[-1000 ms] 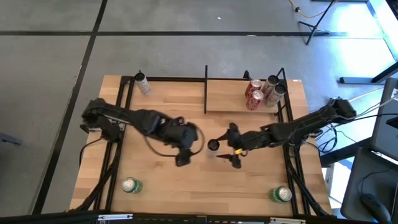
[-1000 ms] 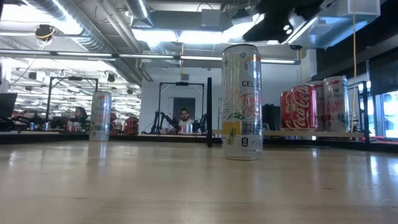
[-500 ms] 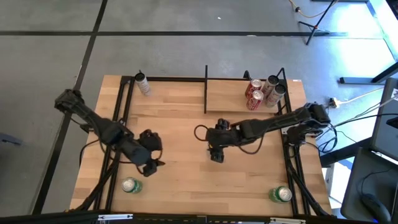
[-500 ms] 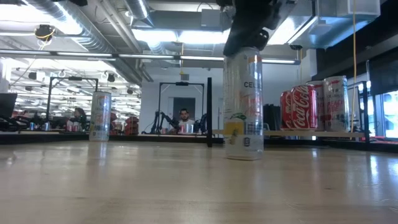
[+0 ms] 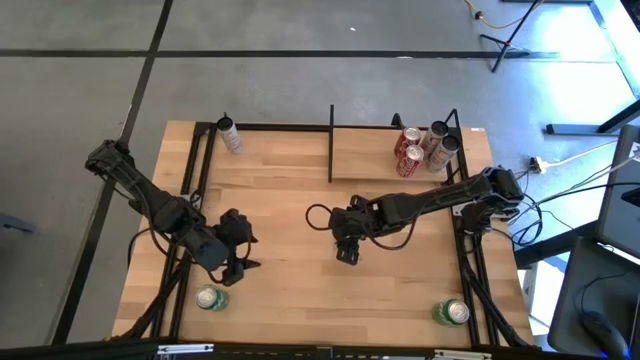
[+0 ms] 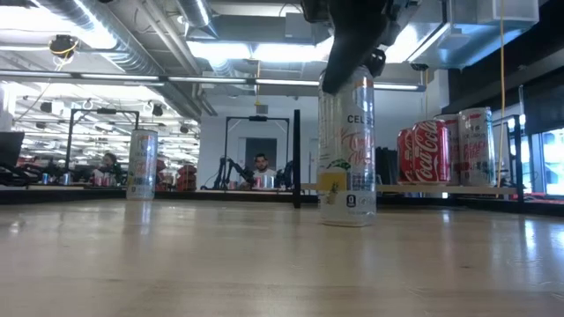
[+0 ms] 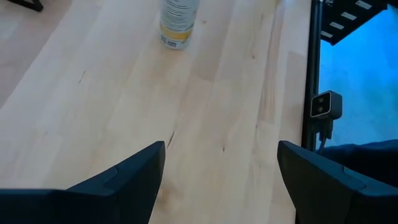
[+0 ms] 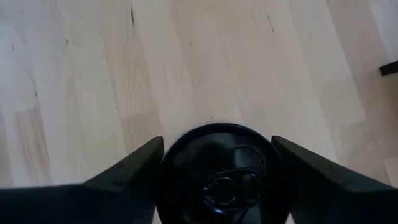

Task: Place canned beverage on shelf
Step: Put the bottom white-yellow soda can on the shelf

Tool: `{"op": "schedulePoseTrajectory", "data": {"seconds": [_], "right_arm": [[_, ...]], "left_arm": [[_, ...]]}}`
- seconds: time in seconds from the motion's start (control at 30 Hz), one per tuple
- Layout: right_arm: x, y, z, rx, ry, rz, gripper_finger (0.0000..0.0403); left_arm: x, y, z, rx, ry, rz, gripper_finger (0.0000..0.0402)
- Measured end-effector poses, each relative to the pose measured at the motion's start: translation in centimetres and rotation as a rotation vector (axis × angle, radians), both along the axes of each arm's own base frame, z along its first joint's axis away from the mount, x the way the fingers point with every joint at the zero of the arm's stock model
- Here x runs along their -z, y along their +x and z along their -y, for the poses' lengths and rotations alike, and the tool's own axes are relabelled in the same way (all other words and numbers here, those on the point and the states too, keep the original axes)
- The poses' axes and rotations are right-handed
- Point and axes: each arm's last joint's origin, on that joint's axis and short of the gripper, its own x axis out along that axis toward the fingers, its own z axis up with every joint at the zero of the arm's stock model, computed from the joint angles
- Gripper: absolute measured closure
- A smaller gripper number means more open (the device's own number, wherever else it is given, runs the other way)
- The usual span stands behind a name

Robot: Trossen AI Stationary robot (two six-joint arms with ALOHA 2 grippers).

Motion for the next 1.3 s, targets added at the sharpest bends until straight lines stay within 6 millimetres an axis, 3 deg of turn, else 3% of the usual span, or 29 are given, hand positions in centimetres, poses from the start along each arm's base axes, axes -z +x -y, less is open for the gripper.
{"op": "schedulePoseTrajectory", "data": {"seconds": [0.07, 0.3, 0.53, 0.67, 0.9, 1.1, 1.3], "right_arm": [[0.0, -0.1, 0.0, 0.000, -0.003, -0.012, 0.0182], [-0.7, -0.8, 0.4, 0.025, -0.003, -0.023, 0.0186], [-4.5, -2.2, 2.8, 0.112, -0.015, 0.004, 0.0186], [-6.5, -4.0, 6.3, 0.221, -0.063, -0.011, 0.0186], [-8.3, -6.5, 14.5, 0.434, -0.179, -0.018, 0.0186], [-7.1, -8.0, 21.1, 0.602, -0.224, -0.050, 0.0186], [-5.7, -9.6, 24.6, 0.658, -0.181, -0.063, 0.0186]], "left_arm": [[0.0, 0.0, 0.0, 0.000, 0.000, -0.001, 0.0104], [0.0, 0.0, 0.0, 0.001, -0.001, -0.002, 0.0104], [0.0, 0.0, 0.0, 0.001, 0.000, -0.001, 0.0104], [0.0, 0.1, -0.1, -0.009, 0.008, 0.004, 0.0104], [-0.1, 0.2, -0.3, -0.063, 0.037, 0.041, 0.0104], [-0.2, 0.4, -0.3, -0.121, 0.014, 0.074, 0.0104], [-0.5, 0.6, -0.2, -0.133, 0.001, 0.109, 0.0104]]}}
